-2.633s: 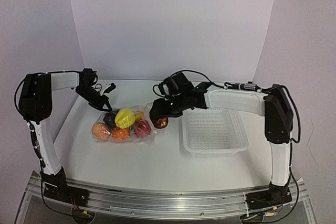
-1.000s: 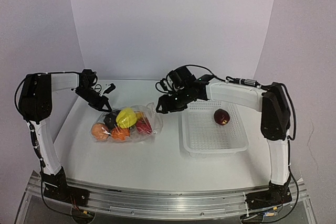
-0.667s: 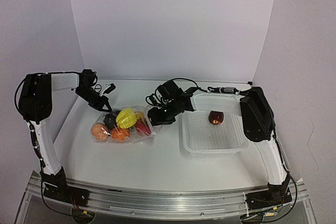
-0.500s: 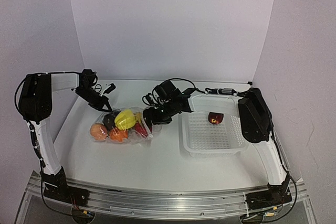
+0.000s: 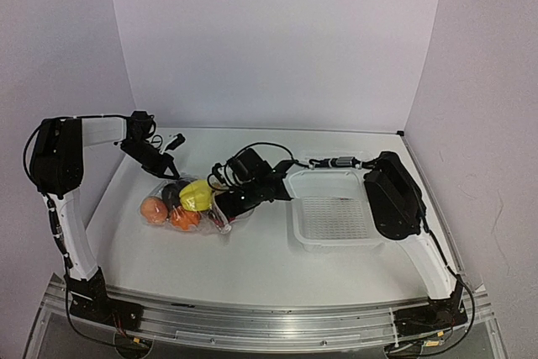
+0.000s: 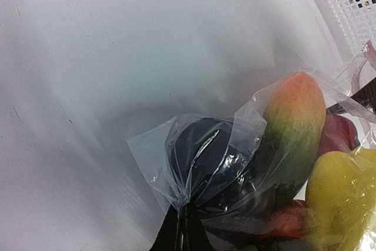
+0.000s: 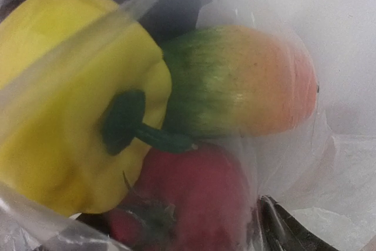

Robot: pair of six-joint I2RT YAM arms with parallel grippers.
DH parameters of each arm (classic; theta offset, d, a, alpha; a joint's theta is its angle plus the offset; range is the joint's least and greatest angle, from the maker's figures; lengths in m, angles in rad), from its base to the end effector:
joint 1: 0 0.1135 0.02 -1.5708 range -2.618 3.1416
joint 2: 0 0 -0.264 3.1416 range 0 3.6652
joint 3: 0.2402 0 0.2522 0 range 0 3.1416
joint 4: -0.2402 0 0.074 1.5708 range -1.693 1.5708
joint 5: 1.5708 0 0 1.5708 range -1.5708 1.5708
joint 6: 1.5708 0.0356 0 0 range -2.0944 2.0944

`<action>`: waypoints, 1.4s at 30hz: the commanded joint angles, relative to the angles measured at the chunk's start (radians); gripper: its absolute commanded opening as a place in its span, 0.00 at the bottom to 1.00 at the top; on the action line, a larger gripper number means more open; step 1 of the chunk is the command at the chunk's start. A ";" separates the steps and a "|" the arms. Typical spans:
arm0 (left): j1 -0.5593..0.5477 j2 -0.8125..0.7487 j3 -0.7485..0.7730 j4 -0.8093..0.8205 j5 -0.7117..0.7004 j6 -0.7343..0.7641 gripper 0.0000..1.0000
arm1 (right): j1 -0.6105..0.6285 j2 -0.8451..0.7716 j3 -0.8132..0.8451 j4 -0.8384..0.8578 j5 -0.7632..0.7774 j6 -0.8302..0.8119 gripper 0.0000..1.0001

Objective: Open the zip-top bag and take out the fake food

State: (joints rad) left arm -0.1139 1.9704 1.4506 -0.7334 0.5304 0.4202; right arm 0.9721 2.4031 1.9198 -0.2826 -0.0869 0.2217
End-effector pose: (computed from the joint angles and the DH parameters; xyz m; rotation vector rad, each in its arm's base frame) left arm 0.3932 -0.0631 0.1876 0.8189 2.5520 -0.6533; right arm 0.3012 0.4469 0.1546 -0.9356 2.2525 0.6712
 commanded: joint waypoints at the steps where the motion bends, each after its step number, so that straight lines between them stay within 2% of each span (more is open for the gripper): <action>1: 0.002 0.009 -0.014 -0.014 0.014 0.000 0.00 | 0.010 0.051 -0.020 0.010 0.092 -0.056 0.77; 10: 0.004 0.010 -0.008 -0.018 0.011 0.002 0.00 | 0.010 -0.053 -0.098 0.044 0.167 -0.096 0.38; 15: 0.004 0.014 0.004 -0.013 -0.005 0.006 0.00 | -0.006 -0.200 -0.150 0.047 0.115 -0.077 0.31; 20: 0.004 0.017 0.010 -0.009 -0.013 0.004 0.00 | -0.054 -0.365 -0.273 0.083 0.056 -0.006 0.30; 26: 0.003 0.016 -0.004 -0.004 -0.010 -0.001 0.00 | -0.107 -0.544 -0.416 0.124 0.093 0.031 0.30; 29: 0.003 0.015 -0.012 -0.001 -0.004 -0.004 0.00 | -0.135 -0.641 -0.476 0.122 0.191 0.042 0.30; 33: 0.004 0.013 -0.015 0.000 0.001 -0.004 0.00 | -0.212 -0.758 -0.584 0.053 0.425 0.118 0.30; 37: 0.003 0.013 -0.013 0.001 0.005 -0.004 0.00 | -0.283 -0.755 -0.619 -0.059 0.545 0.145 0.31; 40: 0.003 0.017 -0.009 0.002 0.008 -0.009 0.00 | -0.294 -0.686 -0.568 -0.084 0.499 0.117 0.35; 41: 0.003 0.017 -0.008 0.002 0.010 -0.012 0.00 | -0.296 -0.660 -0.541 -0.105 0.481 0.120 0.41; 42: 0.003 0.016 -0.007 0.001 0.011 -0.015 0.00 | -0.299 -0.636 -0.519 -0.128 0.467 0.129 0.52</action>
State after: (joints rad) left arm -0.1101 1.9736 1.4506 -0.7321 0.5241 0.4181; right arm 0.6668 1.6807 1.3277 -0.3139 0.3701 0.3312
